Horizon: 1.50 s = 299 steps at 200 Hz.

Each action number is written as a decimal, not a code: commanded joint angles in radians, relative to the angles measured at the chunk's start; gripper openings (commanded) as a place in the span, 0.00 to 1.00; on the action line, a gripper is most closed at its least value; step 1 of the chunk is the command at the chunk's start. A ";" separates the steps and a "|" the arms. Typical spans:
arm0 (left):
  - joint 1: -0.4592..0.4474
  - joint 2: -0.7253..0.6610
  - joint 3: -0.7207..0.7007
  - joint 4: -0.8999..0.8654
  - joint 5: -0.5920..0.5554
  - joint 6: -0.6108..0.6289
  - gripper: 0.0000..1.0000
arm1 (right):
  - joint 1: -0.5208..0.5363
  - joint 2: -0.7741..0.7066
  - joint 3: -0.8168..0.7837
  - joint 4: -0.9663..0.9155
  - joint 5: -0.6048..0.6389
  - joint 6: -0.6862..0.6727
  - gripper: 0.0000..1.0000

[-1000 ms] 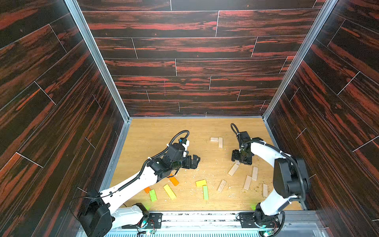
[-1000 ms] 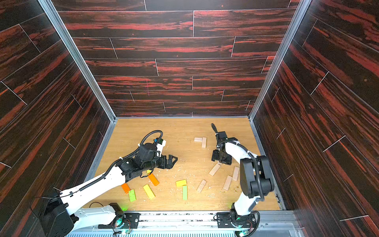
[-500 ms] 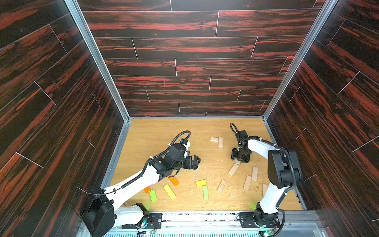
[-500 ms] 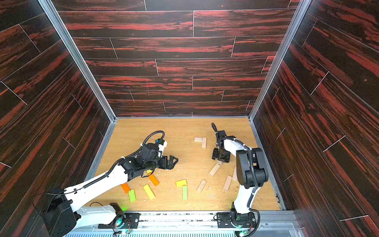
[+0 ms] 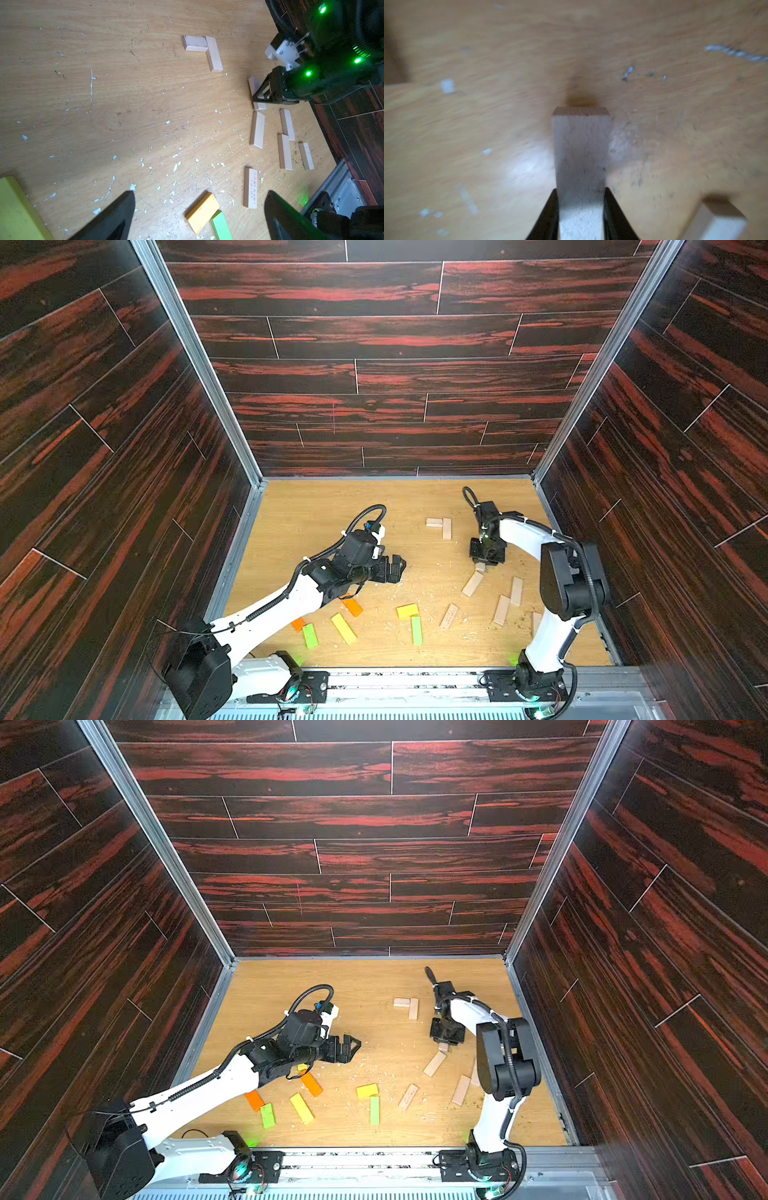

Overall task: Assemble a giraffe with building blocks
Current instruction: Pick up the building block from the center of the board, then assemble the building block at the center of the board.

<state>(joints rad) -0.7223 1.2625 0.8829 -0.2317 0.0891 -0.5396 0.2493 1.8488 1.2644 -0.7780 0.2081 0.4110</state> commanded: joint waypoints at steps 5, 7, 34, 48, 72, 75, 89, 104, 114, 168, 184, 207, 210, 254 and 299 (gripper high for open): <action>-0.004 -0.017 0.018 0.006 -0.002 0.006 1.00 | 0.088 -0.074 0.084 -0.104 0.034 0.052 0.21; -0.004 -0.017 0.018 0.007 -0.002 0.006 1.00 | 0.095 -0.073 0.089 -0.108 0.032 0.055 0.22; -0.003 -0.011 0.018 0.014 0.000 0.007 1.00 | 0.186 -0.016 0.141 -0.122 0.013 0.119 0.22; -0.003 -0.013 0.018 0.013 0.003 0.006 1.00 | 0.209 0.033 0.156 -0.118 -0.006 0.140 0.22; -0.003 -0.024 0.016 0.004 0.001 0.008 1.00 | 0.236 0.089 0.163 -0.085 -0.030 0.162 0.23; -0.003 -0.026 0.016 0.003 0.000 0.008 1.00 | 0.237 0.095 0.164 -0.081 -0.032 0.163 0.23; -0.003 -0.031 0.014 -0.003 -0.006 0.012 1.00 | 0.239 0.119 0.165 -0.071 -0.033 0.169 0.23; -0.003 -0.033 0.014 -0.009 -0.008 0.017 1.00 | 0.239 0.140 0.165 -0.058 -0.032 0.172 0.23; -0.003 -0.032 0.013 -0.010 -0.011 0.020 1.00 | 0.239 0.156 0.172 -0.052 -0.035 0.169 0.23; -0.003 -0.034 0.013 -0.009 -0.009 0.020 1.00 | 0.225 0.242 0.212 -0.046 -0.042 0.157 0.28; -0.003 -0.038 0.010 -0.011 -0.013 0.020 1.00 | 0.216 0.249 0.223 -0.050 -0.039 0.158 0.36; -0.003 -0.037 0.010 -0.011 -0.015 0.022 1.00 | 0.209 0.257 0.237 -0.059 -0.033 0.156 0.47; -0.003 -0.036 0.010 -0.011 -0.015 0.022 1.00 | 0.209 0.258 0.237 -0.060 -0.033 0.156 0.47; -0.003 -0.028 0.011 -0.003 -0.014 0.021 1.00 | 0.206 0.263 0.241 -0.063 -0.036 0.155 0.39; -0.003 -0.028 0.013 -0.006 -0.017 0.024 1.00 | 0.197 0.276 0.263 -0.073 -0.032 0.143 0.27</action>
<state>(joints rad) -0.7223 1.2556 0.8829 -0.2325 0.0856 -0.5270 0.4541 2.0697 1.4944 -0.8207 0.1715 0.5526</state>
